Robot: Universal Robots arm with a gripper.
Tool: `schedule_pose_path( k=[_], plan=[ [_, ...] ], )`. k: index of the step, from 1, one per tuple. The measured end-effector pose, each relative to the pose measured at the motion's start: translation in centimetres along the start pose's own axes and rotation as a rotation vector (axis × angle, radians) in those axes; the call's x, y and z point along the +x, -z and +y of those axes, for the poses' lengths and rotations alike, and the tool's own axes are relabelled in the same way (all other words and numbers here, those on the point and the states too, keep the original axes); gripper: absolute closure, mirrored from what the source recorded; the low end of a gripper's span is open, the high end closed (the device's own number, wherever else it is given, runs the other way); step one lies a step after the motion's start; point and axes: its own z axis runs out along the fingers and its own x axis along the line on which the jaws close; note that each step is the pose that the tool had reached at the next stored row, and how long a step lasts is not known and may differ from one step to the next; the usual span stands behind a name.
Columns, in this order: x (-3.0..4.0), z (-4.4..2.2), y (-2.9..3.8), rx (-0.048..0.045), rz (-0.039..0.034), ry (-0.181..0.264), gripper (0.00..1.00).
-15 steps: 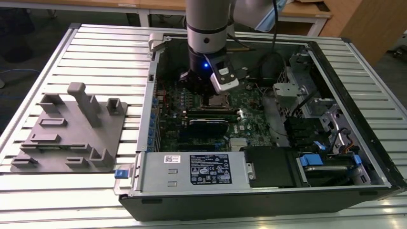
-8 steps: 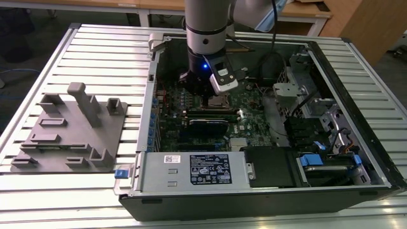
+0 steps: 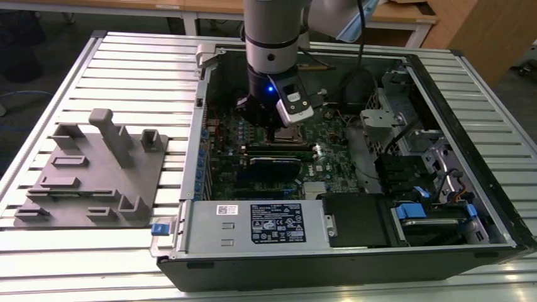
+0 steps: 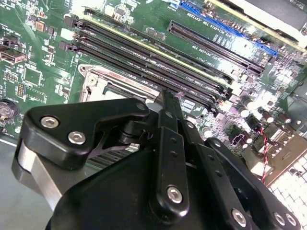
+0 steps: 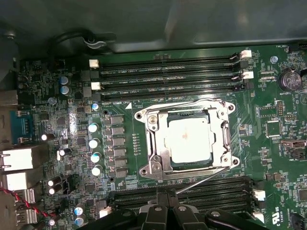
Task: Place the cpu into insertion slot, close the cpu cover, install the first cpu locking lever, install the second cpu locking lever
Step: 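Install the second cpu locking lever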
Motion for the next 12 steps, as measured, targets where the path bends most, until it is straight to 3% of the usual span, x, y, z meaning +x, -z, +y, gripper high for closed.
schedule_pose_path(
  k=[12],
  plan=[
    [0.53,-0.05,-0.18,-0.0001,-0.0002,0.0,0.9]
  ],
)
